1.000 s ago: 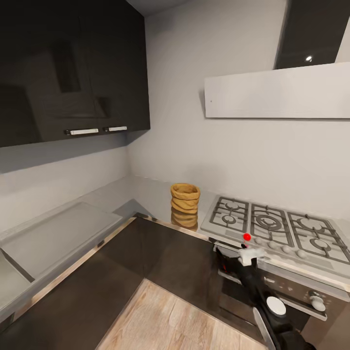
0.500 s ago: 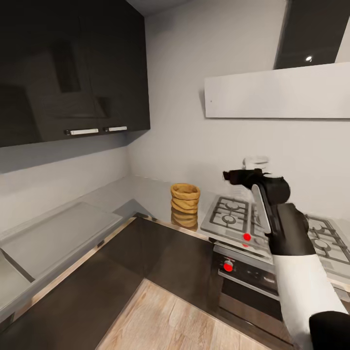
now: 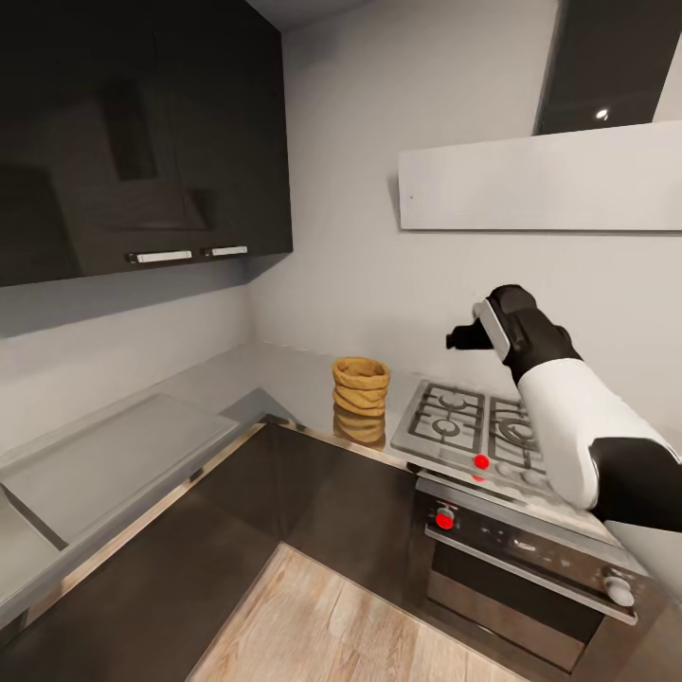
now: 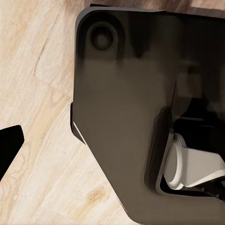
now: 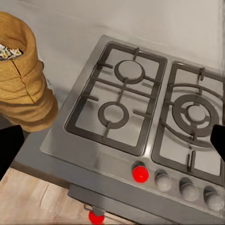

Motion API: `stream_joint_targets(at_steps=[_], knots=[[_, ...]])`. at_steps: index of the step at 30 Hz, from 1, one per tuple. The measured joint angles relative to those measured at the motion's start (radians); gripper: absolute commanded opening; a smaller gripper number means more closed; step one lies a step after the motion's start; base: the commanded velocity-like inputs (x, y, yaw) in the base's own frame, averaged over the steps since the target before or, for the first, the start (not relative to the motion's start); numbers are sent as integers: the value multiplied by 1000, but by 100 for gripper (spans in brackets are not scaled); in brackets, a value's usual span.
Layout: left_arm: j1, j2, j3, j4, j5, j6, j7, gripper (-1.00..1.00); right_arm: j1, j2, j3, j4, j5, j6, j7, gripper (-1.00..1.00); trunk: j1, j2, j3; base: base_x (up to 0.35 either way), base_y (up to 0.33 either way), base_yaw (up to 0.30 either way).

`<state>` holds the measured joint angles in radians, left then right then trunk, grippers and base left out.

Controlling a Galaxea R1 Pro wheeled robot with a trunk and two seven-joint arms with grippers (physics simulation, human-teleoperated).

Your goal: In the kitchen, take the popcorn bag from the countertop, put it into the microwave, and heat it until the popcorn is cooked so the cooked popcorn ends up inside the bag.

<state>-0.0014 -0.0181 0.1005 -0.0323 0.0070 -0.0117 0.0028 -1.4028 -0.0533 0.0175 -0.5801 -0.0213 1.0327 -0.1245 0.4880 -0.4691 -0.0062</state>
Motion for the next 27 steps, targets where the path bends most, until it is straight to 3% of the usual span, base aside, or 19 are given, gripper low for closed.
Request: stream_joint_targets(at_steps=[4, 7, 12, 18, 27], knots=[[0, 0, 0, 0, 0, 0, 0, 100, -12, 0, -18, 61, 0, 2, -11, 100, 0, 0, 0, 0, 0, 0], [0, 0, 0, 0, 0, 0, 0, 100, -14, 0, -74, 81, -4, 3, -8, 100, 0, 0, 0, 0, 0, 0], [0, 0, 0, 0, 0, 0, 0, 100, -14, -1, -136, 86, -8, 2, -7, 100, 0, 0, 0, 0, 0, 0], [0, 0, 0, 0, 0, -1, 0, 100, -14, -1, -149, 87, -9, 5, -8, 100, 0, 0, 0, 26, 0, 0], [0, 0, -2, 0, 0, -1, 0, 100, -14, 0, -151, 87, -9, 4, -8, 100, -1, 0, 0, 295, 0, 93]])
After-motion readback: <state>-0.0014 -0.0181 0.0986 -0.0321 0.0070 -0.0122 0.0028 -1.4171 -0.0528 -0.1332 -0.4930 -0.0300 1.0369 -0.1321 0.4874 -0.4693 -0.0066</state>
